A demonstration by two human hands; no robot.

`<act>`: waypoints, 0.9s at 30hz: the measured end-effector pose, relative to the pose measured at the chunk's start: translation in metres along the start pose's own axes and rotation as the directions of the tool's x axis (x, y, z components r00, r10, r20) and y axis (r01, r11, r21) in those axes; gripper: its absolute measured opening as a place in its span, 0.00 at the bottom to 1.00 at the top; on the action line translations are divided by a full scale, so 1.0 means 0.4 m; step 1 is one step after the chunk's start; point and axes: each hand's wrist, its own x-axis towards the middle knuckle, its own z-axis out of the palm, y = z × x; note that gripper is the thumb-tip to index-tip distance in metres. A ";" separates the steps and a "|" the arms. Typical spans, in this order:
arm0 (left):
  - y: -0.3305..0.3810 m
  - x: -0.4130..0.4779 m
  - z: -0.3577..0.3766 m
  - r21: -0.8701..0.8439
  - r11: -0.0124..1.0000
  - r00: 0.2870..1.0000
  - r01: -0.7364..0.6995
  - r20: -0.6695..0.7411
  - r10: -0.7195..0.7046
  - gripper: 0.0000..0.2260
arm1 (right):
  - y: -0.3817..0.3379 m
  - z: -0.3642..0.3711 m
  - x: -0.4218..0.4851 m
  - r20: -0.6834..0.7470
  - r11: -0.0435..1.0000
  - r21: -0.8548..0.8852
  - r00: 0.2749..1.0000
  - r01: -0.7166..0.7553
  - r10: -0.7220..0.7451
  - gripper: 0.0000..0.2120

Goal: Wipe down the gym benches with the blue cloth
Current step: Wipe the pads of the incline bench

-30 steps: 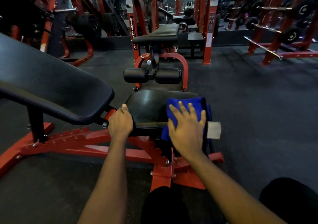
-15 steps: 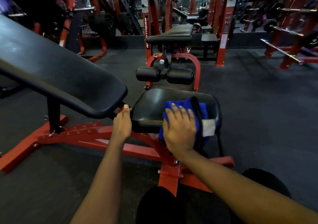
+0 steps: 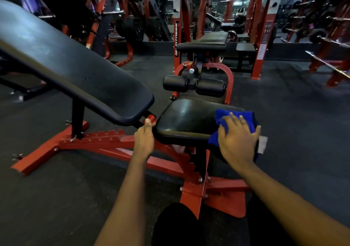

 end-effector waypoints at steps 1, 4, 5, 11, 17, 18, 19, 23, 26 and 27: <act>0.010 -0.010 0.001 0.010 1.000 1.000 -0.002 0.002 0.002 0.30 | -0.020 0.004 0.001 0.000 0.999 0.015 0.999 -0.032 0.032 0.21; 0.030 -0.017 -0.007 0.038 0.999 1.000 -0.012 0.021 0.011 0.32 | -0.127 0.039 0.007 0.040 1.000 0.005 0.999 0.016 -0.017 0.22; 0.035 -0.017 -0.012 0.053 0.998 1.000 -0.019 0.016 0.018 0.32 | -0.173 0.055 0.012 0.084 0.997 -0.005 0.994 0.076 -0.075 0.21; 0.079 -0.036 -0.060 0.079 0.985 0.935 -0.151 -0.311 0.168 0.23 | -0.380 0.107 0.024 0.331 0.913 -0.016 0.864 0.408 -0.380 0.21; 0.093 0.003 -0.092 0.256 0.960 0.880 -0.115 -0.421 0.218 0.15 | -0.223 0.052 0.067 0.440 0.941 -0.073 0.858 0.329 -0.266 0.30; 0.092 0.012 -0.094 0.265 0.957 0.880 -0.113 -0.420 0.221 0.15 | -0.214 0.049 0.095 0.484 0.956 -0.058 0.846 0.286 -0.224 0.29; 0.087 0.023 -0.097 0.278 0.954 0.881 -0.114 -0.415 0.226 0.15 | -0.214 0.052 0.129 0.527 0.968 -0.045 0.829 0.248 -0.188 0.29; 0.082 0.038 -0.112 0.326 0.938 0.896 -0.114 -0.375 0.239 0.14 | -0.233 0.098 0.266 0.616 0.981 -0.038 0.777 0.189 -0.126 0.28; 0.081 0.021 -0.133 0.338 0.934 0.907 -0.116 -0.347 0.238 0.14 | -0.235 0.119 0.302 0.638 0.980 -0.039 0.759 0.196 -0.126 0.27; 0.080 0.019 -0.144 0.353 0.928 0.897 -0.117 -0.363 0.251 0.13 | -0.234 0.116 0.300 0.639 0.980 -0.033 0.758 0.198 -0.132 0.27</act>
